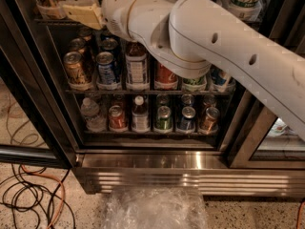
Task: Pick 7up can from top shelf of fridge
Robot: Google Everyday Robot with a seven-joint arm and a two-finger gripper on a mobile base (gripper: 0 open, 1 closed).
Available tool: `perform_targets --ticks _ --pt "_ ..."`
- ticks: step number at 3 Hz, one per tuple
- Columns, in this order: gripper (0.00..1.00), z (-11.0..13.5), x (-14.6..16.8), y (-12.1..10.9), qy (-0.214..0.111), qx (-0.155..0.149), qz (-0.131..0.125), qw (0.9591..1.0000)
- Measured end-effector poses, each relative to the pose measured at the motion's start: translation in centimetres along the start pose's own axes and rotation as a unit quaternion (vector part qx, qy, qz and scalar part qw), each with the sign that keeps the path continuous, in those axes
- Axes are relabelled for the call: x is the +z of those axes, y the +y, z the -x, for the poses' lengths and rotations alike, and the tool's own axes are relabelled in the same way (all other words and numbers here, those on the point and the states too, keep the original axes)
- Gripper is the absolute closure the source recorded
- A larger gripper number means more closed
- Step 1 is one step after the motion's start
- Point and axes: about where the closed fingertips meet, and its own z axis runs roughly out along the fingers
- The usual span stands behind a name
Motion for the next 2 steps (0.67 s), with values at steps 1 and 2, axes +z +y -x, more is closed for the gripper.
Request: perform_targets --ticks 1,2 --pt "0.26 -0.05 -0.07 -0.09 0.001 -0.001 -0.001 1.0" --pt "0.33 0.15 -0.25 -0.01 0.002 -0.002 -0.003 1.0"
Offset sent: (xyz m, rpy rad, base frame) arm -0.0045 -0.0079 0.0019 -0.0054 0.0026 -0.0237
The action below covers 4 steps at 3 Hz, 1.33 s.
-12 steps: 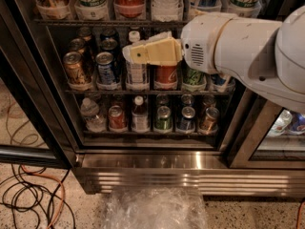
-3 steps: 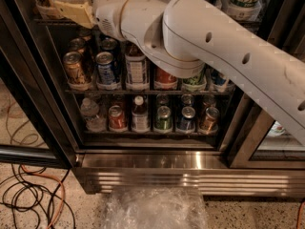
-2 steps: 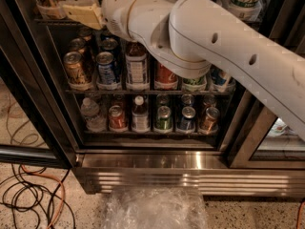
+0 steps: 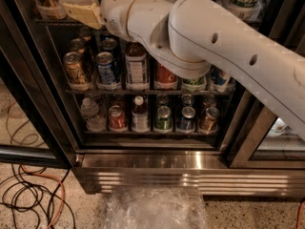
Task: Pick 7up can from top shelf of fridge
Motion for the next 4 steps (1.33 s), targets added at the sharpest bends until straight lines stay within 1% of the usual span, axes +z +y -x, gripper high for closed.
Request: perform_targets --ticks 1,2,3,4 --pt "0.32 -0.3 1.0 0.3 -0.003 0.003 0.005 1.0" --pt "0.33 -0.6 2.2 0.1 -0.001 -0.002 0.01 0.9999" --pt "0.27 -1.1 2.4 -0.8 0.007 -0.014 0.001 0.9999" --pt "0.26 -1.7 2.1 -1.9 0.021 -0.027 -0.011 0.9994"
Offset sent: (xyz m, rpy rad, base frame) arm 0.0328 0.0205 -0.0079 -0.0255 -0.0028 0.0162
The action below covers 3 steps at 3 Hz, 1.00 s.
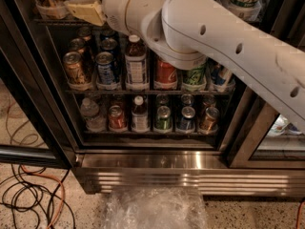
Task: Pick 7up can from top shelf of fridge
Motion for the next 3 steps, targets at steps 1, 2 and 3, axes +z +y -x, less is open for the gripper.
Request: perform_targets --ticks 1,2,3 --pt "0.33 -0.5 -0.1 -0.9 0.008 -0.004 -0.014 0.9999" --pt "0.33 -0.7 0.9 -1.2 0.001 0.002 -0.023 0.9997" --pt "0.32 -0.6 2.3 -0.9 -0.01 0.014 -0.029 0.9994"
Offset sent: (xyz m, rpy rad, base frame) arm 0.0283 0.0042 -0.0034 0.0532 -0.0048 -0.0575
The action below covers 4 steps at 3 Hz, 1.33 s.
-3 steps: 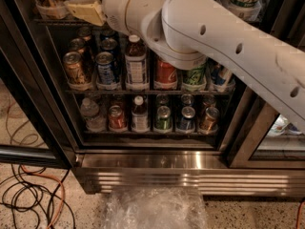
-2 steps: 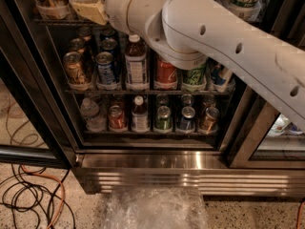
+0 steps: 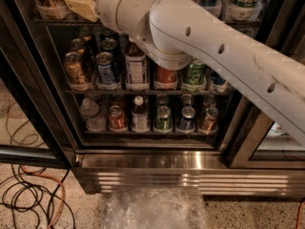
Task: Pick 7up can from top shelf of fridge
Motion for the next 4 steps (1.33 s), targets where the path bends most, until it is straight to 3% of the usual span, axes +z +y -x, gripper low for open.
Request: perform_targets --ticks 1,4 --pt "0.34 -0.1 1.38 0.7 -0.007 0.011 -0.002 0.9999" --pt "0.98 -0.91 1.71 0.94 -0.001 0.012 -0.016 0.9998"
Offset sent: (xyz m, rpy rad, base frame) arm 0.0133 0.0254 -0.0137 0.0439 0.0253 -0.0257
